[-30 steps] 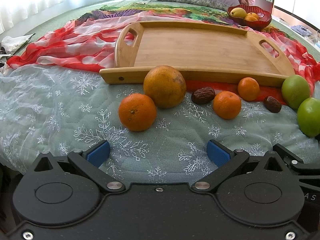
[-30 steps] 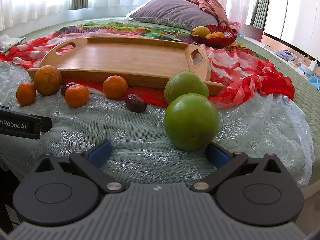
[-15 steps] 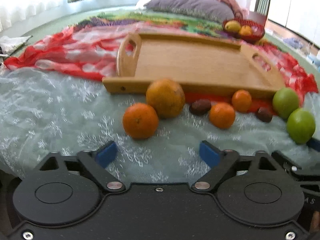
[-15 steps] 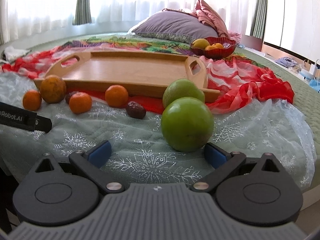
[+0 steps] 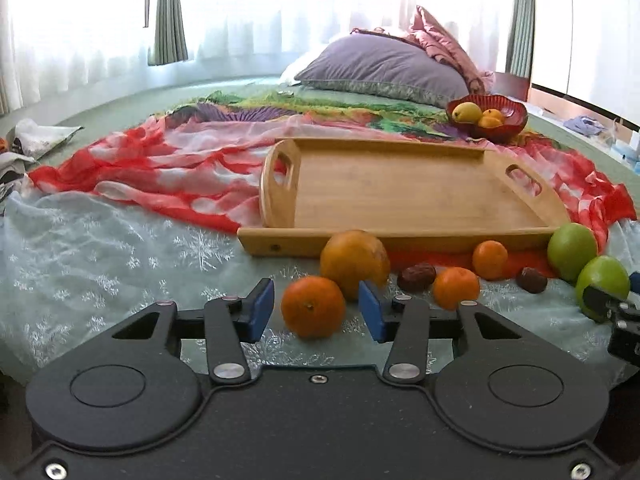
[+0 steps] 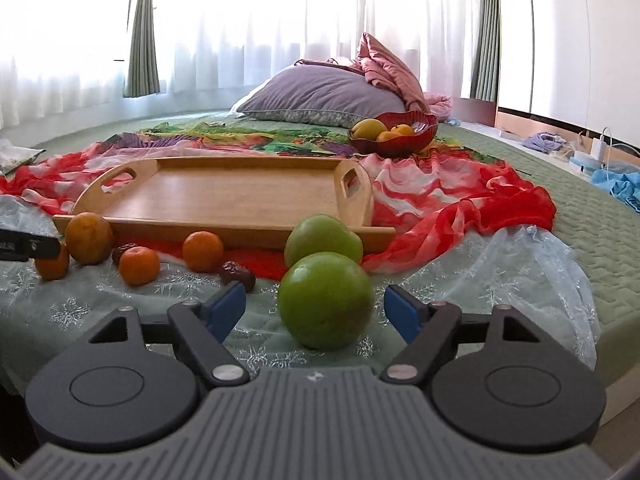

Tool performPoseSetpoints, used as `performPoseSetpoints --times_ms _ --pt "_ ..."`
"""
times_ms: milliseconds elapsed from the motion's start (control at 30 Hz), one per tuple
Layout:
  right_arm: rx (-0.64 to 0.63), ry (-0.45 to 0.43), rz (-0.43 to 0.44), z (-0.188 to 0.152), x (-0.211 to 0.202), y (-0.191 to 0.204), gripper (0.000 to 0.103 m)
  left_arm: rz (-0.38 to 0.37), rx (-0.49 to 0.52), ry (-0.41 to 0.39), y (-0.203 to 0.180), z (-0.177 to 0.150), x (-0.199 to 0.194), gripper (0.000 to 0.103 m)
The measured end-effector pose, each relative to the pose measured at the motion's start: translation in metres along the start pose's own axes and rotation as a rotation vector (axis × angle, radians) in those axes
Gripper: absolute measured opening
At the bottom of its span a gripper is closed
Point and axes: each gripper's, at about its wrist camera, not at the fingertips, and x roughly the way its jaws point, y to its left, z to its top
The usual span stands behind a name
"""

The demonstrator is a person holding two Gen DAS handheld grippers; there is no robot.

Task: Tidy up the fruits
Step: 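Grasp a small mandarin orange with the left tool while the right tool grasps a green apple, then carry the mandarin with the left tool while the right tool carries the apple over the tray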

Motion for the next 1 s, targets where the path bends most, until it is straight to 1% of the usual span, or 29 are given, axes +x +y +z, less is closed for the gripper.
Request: performPoseSetpoints --times_ms 100,300,367,433,500,600,633,800,1000 --pt "-0.015 -0.014 -0.038 -0.001 0.002 0.003 0.081 0.004 0.012 0.008 0.002 -0.001 0.004 0.045" --pt "-0.014 -0.006 -0.036 -0.001 0.006 0.004 0.070 -0.005 0.002 0.025 0.004 -0.006 0.013 0.045" --pt "-0.021 -0.002 -0.040 -0.001 0.007 0.005 0.068 -0.006 0.005 0.030 0.003 -0.007 0.016 0.045" --pt "-0.018 0.008 -0.038 -0.001 0.010 0.003 0.067 -0.003 0.012 0.034 0.003 -0.009 0.021 0.044" --pt "-0.012 0.018 -0.035 -0.002 0.012 0.003 0.066 -0.007 0.014 0.038 0.003 -0.011 0.025 0.038" --pt "0.003 0.033 -0.025 -0.003 0.017 0.000 0.065 -0.012 0.006 0.036 0.003 -0.012 0.027 0.037" --pt "0.002 0.036 -0.023 -0.003 0.017 0.000 0.062 -0.012 0.006 0.035 0.003 -0.012 0.026 0.037" --pt "0.002 0.036 -0.021 -0.002 0.016 -0.001 0.060 -0.022 -0.006 -0.012 0.003 -0.006 0.010 0.036" --pt "0.009 -0.018 -0.001 0.010 0.005 -0.001 0.060 -0.020 0.006 -0.074 -0.001 0.017 -0.004 0.036"
